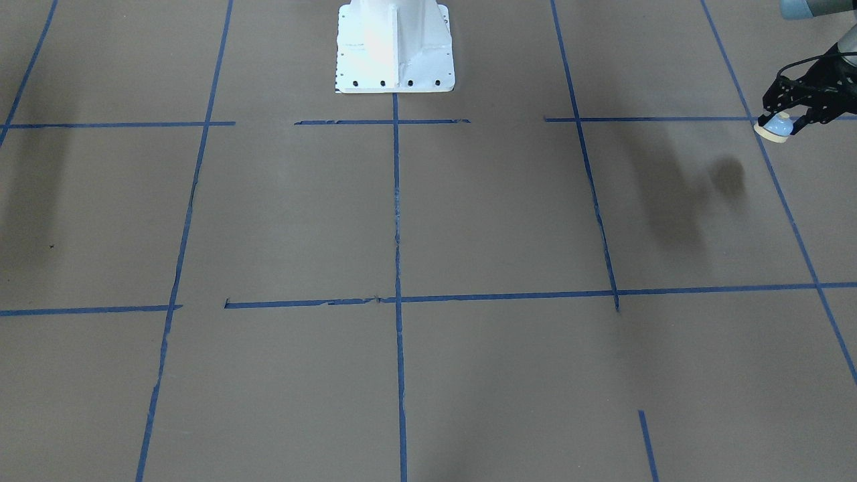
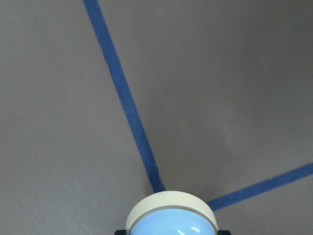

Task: Place and press bell with both arms
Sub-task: 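Carry the bell with the left gripper toward the grid centre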

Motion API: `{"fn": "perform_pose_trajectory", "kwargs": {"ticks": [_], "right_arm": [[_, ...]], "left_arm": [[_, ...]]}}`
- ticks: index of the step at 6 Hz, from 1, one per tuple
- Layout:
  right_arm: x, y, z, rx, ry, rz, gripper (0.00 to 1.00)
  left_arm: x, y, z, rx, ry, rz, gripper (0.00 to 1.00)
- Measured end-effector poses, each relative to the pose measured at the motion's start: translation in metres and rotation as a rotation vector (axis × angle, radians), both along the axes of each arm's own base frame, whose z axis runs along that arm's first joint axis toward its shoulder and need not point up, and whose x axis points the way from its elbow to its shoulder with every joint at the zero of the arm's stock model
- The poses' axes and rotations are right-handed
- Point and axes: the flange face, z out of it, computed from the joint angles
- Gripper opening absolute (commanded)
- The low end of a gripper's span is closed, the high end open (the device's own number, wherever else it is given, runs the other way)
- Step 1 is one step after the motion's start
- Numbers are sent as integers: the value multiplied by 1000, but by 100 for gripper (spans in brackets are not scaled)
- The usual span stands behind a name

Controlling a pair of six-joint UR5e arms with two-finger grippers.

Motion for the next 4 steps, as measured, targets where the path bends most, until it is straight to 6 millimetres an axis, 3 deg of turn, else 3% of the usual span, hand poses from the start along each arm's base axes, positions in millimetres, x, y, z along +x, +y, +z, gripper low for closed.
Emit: {"fn": "perform_pose_trajectory", "kwargs": {"ticks": [2, 3, 4], "right_arm": [[0, 0, 0, -4, 0, 6, 100], [0, 0, 0, -7, 0, 7, 100], [0, 0, 1, -9, -1, 8, 100]], "left_arm": [[33, -73, -73, -32, 24, -58, 1], [58, -116, -118, -53, 30, -69, 1], [99, -155, -174, -88, 34, -60, 1]]}}
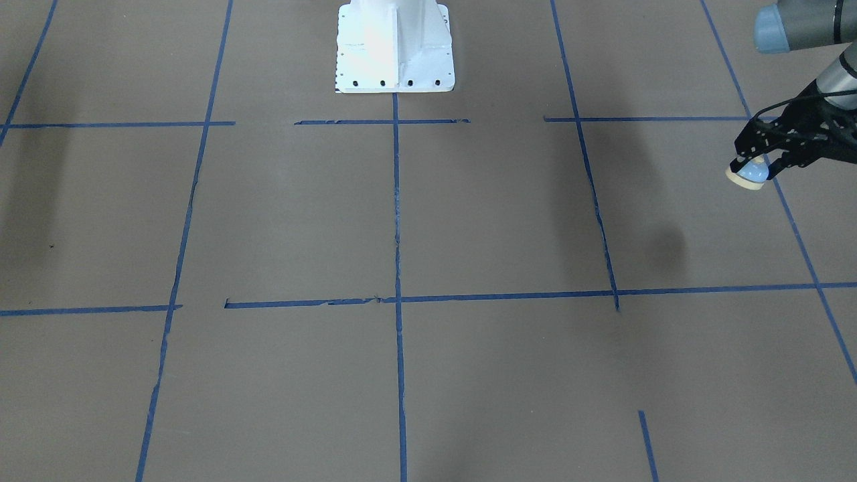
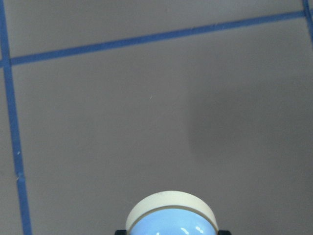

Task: Place and press bell with both arms
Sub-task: 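Carry the bell with the left gripper toward the grid centre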

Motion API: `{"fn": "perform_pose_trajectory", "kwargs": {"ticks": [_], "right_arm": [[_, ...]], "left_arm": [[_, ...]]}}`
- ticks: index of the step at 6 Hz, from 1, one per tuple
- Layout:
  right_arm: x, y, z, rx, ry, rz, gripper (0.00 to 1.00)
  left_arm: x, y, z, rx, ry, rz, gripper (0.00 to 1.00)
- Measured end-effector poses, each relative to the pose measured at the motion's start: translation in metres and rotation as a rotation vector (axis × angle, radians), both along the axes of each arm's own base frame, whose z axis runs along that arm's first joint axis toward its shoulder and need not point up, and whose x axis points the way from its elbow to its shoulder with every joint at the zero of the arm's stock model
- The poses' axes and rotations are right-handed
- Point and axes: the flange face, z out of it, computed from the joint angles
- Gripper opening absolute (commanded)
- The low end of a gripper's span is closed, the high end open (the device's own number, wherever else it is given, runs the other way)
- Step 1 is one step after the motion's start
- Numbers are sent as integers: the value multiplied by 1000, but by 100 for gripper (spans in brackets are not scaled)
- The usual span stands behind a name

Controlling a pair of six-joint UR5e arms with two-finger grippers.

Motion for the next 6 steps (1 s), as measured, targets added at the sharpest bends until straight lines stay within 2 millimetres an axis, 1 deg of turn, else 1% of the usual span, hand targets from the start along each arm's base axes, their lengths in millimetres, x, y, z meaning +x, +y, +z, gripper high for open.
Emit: {"fn": "perform_pose_trajectory", "kwargs": {"ticks": [1, 2, 3, 4, 5, 6], "right_arm": [[0, 0, 1, -3, 0, 1, 100], [0, 0, 1, -5, 0, 2, 100], [0, 0, 2, -7, 0, 2, 100], [0, 0, 3, -8, 0, 3, 100], [0, -1, 3, -8, 1, 3, 100], [0, -1, 2, -8, 0, 2, 100]], "left_arm": [[58, -26, -65, -53, 1, 28, 1], [124, -38, -133, -110, -16, 45, 1], [187, -40, -193, -165, -37, 28, 1], [245, -45, -244, -220, -46, -1, 1], [303, -51, -288, -257, -62, -34, 1], [355, -58, -325, -282, -84, -64, 1]]}}
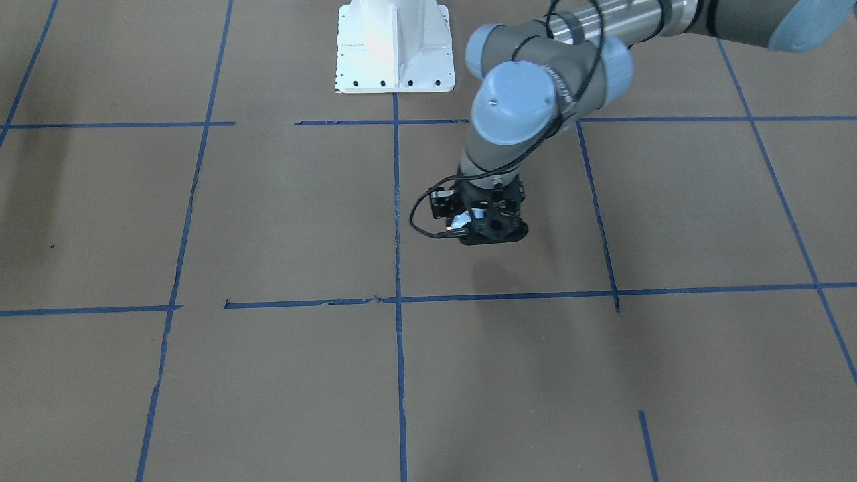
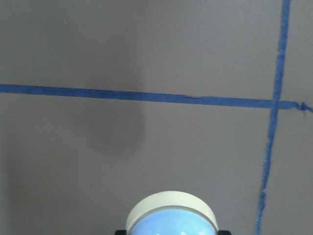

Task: Place and press bell with both arms
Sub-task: 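Carry the bell with the left gripper toward the grid centre, then lower the bell onto the table and open the left gripper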

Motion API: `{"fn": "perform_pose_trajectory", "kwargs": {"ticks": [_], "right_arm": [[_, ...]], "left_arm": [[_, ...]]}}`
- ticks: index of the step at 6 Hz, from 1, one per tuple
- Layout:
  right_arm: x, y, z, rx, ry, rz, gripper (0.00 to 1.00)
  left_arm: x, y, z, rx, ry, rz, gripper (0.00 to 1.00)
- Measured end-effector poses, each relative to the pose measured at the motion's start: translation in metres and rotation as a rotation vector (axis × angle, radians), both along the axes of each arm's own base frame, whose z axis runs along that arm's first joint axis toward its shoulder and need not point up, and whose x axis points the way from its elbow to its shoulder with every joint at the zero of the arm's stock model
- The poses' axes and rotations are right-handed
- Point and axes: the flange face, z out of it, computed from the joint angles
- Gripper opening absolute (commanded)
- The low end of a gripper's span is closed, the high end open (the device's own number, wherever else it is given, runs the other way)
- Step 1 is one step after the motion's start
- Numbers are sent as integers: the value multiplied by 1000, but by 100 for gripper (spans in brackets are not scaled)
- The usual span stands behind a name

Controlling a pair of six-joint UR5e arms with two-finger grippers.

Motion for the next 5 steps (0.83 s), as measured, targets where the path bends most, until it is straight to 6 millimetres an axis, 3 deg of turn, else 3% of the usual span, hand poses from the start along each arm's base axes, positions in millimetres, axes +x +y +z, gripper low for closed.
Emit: {"fn": "perform_pose_trajectory", "kwargs": {"ticks": [1, 2, 3, 4, 5], "right_arm": [[0, 0, 0, 0, 0, 0, 100], [0, 0, 0, 0, 0, 0, 100], [0, 0, 0, 0, 0, 0, 100], [0, 0, 0, 1, 0, 0, 100], [0, -1, -1, 2, 0, 0, 100]], "left_arm": [[41, -5, -24, -20, -6, -18, 1], [70, -5, -30, -27, -1, -29, 3], [90, -3, -26, -25, -8, -35, 15], [102, 0, -20, -19, -21, -36, 67], [107, 1, -14, -22, -33, -37, 100]]}}
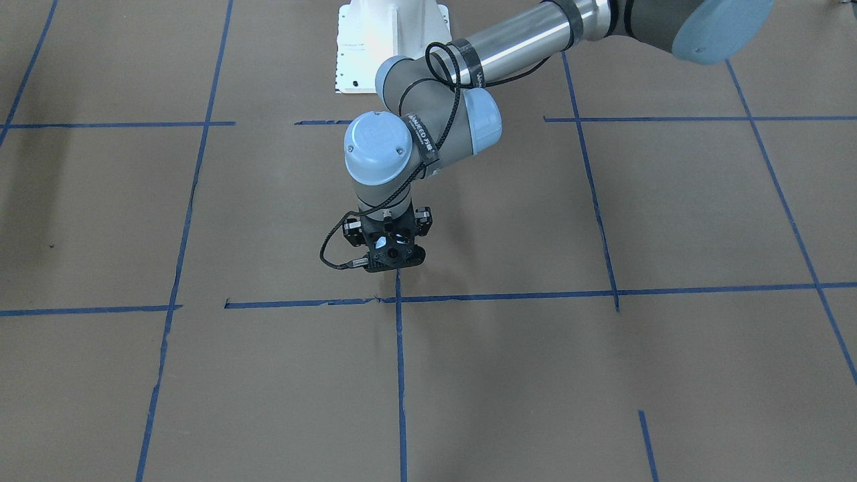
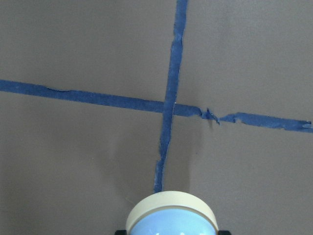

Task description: Place and press bell with both arms

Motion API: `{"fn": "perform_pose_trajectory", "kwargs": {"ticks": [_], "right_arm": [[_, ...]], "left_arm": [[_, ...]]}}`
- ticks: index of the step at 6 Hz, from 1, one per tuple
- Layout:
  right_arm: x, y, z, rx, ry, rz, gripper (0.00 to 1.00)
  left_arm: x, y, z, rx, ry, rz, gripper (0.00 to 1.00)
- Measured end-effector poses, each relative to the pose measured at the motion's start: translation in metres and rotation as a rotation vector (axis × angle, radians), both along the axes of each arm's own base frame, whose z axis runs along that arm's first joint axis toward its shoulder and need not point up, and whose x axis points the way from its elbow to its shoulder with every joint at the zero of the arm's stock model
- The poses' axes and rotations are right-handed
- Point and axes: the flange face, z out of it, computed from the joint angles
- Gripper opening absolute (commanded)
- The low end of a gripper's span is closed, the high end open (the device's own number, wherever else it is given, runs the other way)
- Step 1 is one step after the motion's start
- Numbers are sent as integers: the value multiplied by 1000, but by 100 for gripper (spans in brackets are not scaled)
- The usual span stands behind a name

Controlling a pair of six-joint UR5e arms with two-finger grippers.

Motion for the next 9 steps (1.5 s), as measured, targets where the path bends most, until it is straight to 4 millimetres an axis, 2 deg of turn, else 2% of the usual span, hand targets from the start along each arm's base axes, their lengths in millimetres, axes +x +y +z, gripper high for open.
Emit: {"fn": "perform_pose_trajectory", "kwargs": {"ticks": [2, 4, 5, 6, 7, 8, 9], "right_arm": [[0, -1, -2, 8, -2, -3, 100], [0, -3, -5, 18, -1, -6, 100], [0, -4, -7, 23, -1, -6, 100], [-1, -6, -10, 29, -2, -7, 100], [-3, -10, -15, 40, -4, -12, 100], [-10, -13, -24, 56, -6, -26, 100], [-25, -18, -37, 77, -20, -54, 100]], "left_arm": [[2, -1, 5, -5, -10, -2, 100], [-5, -5, 0, 5, -2, -6, 100], [-17, -11, -3, 17, 8, -13, 100], [-40, -18, 6, 49, 14, -4, 100], [-85, -28, 35, 105, 16, 33, 100], [-146, -37, 73, 161, 16, 84, 100], [-220, -40, 116, 223, 13, 135, 100]]}}
